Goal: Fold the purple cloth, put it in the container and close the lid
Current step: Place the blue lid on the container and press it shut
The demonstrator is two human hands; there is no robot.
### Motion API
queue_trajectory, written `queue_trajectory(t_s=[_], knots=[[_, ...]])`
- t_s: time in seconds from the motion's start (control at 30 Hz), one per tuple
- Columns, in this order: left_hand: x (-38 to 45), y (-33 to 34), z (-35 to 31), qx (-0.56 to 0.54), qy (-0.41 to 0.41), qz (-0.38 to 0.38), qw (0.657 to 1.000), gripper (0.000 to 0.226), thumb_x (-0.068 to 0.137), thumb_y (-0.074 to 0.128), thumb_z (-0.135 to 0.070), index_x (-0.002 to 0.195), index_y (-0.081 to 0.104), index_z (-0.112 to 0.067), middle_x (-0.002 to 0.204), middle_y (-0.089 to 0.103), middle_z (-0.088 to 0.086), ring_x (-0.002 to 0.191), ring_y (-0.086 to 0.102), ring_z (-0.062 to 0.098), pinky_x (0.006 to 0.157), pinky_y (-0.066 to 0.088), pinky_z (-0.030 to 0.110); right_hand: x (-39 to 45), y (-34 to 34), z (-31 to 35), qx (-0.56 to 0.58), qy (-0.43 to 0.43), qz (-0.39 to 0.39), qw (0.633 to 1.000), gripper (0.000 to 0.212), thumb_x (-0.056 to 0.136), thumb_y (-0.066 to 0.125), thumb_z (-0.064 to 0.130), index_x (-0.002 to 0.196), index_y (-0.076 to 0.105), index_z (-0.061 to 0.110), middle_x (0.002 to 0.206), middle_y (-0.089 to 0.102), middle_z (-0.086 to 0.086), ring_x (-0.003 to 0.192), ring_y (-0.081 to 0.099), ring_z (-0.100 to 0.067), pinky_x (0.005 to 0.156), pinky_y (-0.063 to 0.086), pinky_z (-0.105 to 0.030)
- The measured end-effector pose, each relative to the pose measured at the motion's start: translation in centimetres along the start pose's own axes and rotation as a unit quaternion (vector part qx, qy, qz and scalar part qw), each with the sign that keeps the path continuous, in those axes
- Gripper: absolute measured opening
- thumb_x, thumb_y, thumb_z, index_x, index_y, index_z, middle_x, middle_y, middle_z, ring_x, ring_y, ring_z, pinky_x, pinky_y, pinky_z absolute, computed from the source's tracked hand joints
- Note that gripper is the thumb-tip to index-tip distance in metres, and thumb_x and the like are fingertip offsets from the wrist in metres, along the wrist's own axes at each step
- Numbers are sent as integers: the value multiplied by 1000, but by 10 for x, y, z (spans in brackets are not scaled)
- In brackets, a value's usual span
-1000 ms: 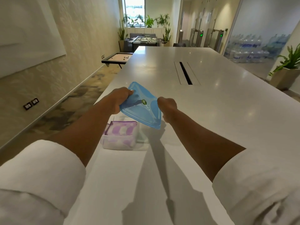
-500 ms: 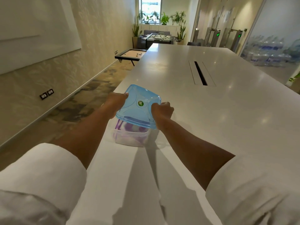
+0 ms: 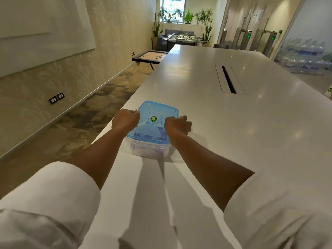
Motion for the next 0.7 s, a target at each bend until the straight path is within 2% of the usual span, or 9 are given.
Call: queue_trajectory(t_s=[0.17, 0.3, 0.4, 0.53, 0.63, 0.7], knots=[[-1, 2, 2, -26, -11, 15, 999, 44, 93, 43, -43, 62, 58, -16, 61, 57, -1, 62, 52, 17, 64, 38, 30, 0, 1, -2, -4, -14, 5, 1000, 44, 95, 42, 31, 132, 41, 5, 129, 43, -19, 118, 49, -34, 91, 45, -42], [-2, 2, 1, -56, -90, 67, 992, 44, 92, 40, -51, 73, 52, -14, 70, 56, 1, 67, 53, 17, 71, 43, 31, -1, 0, -3, -10, -19, 14, 1000, 45, 95, 40, 30, 132, 41, 5, 130, 41, -19, 119, 49, -36, 93, 44, -44], [-4, 1, 0, -102, -120, 109, 981, 43, 96, 40, -49, 90, 54, -9, 73, 53, 3, 64, 48, 16, 58, 37, 26, -2, -1, -3, -14, -26, 18, 999, 44, 96, 39, 30, 133, 42, 6, 130, 41, -19, 119, 48, -35, 95, 45, -44], [-4, -7, -5, -110, -134, 139, 975, 27, 97, 44, -33, 88, 51, -8, 89, 48, 10, 60, 40, 18, 55, 32, 25, -3, -1, -4, -20, -35, 23, 999, 44, 96, 38, 31, 133, 44, 7, 129, 42, -18, 118, 50, -33, 96, 46, -45], [-5, -12, -5, -122, -150, 157, 968, 21, 97, 43, -26, 99, 52, -7, 99, 47, 12, 77, 47, 23, 58, 34, 25, -3, 0, -4, -22, -37, 28, 999, 45, 97, 37, 31, 134, 45, 8, 129, 42, -18, 117, 50, -33, 98, 47, -47], [-5, -13, -5, -134, -160, 159, 965, 18, 96, 43, -24, 97, 52, -8, 101, 47, 11, 87, 46, 24, 63, 36, 26, -3, 1, -4, -19, -35, 32, 999, 45, 97, 37, 32, 134, 46, 9, 128, 42, -18, 116, 51, -33, 98, 46, -47]])
Point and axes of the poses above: each hand's wrist, its own x-axis towards the middle knuckle, its own y-axis out of the palm, z = x × y, the point moved 1 cm from there along x, towards the middle knuckle
